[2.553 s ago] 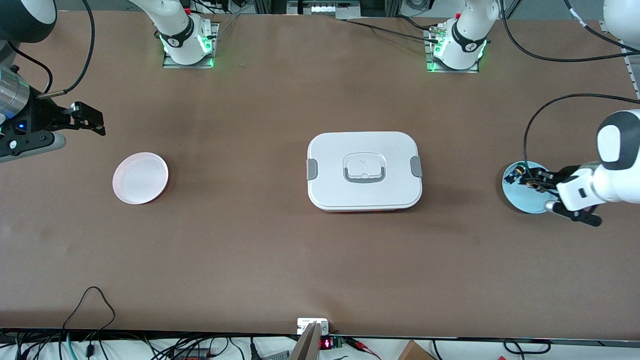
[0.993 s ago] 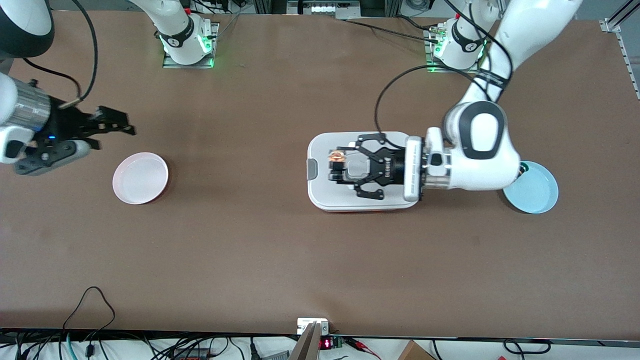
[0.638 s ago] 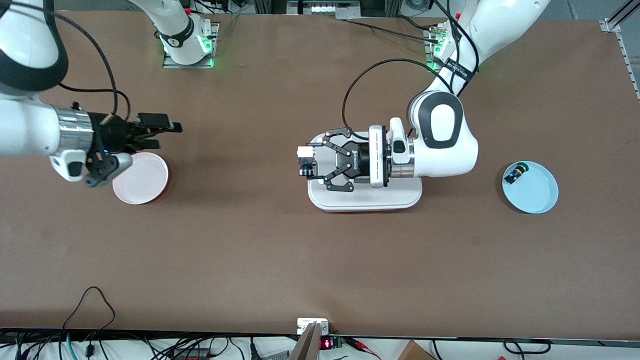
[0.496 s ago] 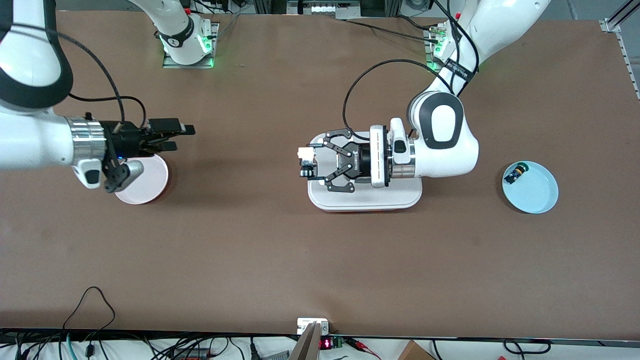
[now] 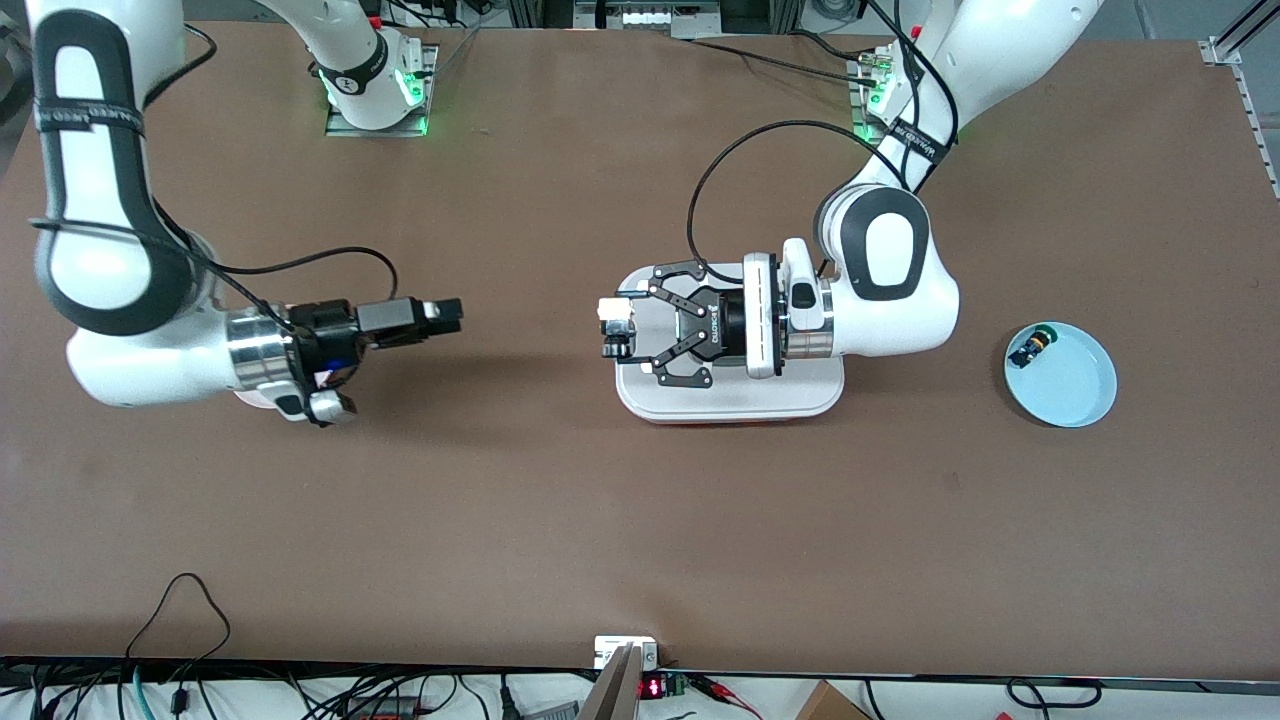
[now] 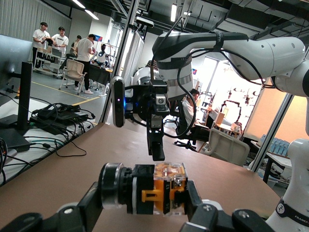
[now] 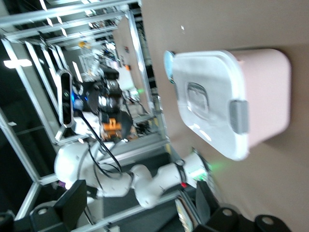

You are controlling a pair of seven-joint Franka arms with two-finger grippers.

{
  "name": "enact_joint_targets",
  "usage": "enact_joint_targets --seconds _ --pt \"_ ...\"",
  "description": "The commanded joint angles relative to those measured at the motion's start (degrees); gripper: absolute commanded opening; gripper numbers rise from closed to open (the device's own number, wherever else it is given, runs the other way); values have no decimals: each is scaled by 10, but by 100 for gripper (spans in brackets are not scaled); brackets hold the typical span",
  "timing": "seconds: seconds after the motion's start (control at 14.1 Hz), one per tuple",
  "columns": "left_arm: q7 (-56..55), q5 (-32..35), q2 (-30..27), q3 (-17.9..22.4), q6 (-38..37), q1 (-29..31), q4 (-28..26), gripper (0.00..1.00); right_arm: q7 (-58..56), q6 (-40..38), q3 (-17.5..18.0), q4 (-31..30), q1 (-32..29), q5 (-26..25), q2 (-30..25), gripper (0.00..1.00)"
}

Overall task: Transfer orange switch to right arm and place
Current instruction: 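Reach the right gripper toward the switch held by the left gripper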

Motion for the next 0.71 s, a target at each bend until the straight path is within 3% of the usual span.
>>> enact_joint_targets --seconds 0.0,0.21,0.64 --pt "28 -23 -3 0 -1 -1 -4 16 -10 71 -2 -54 59 107 -16 100" --pt "28 -26 -3 0 -1 -1 -4 16 -11 150 -2 -76 119 192 -26 100" --pt "28 -26 -2 0 -1 -1 -4 16 -1 190 -1 -110 152 242 -58 100"
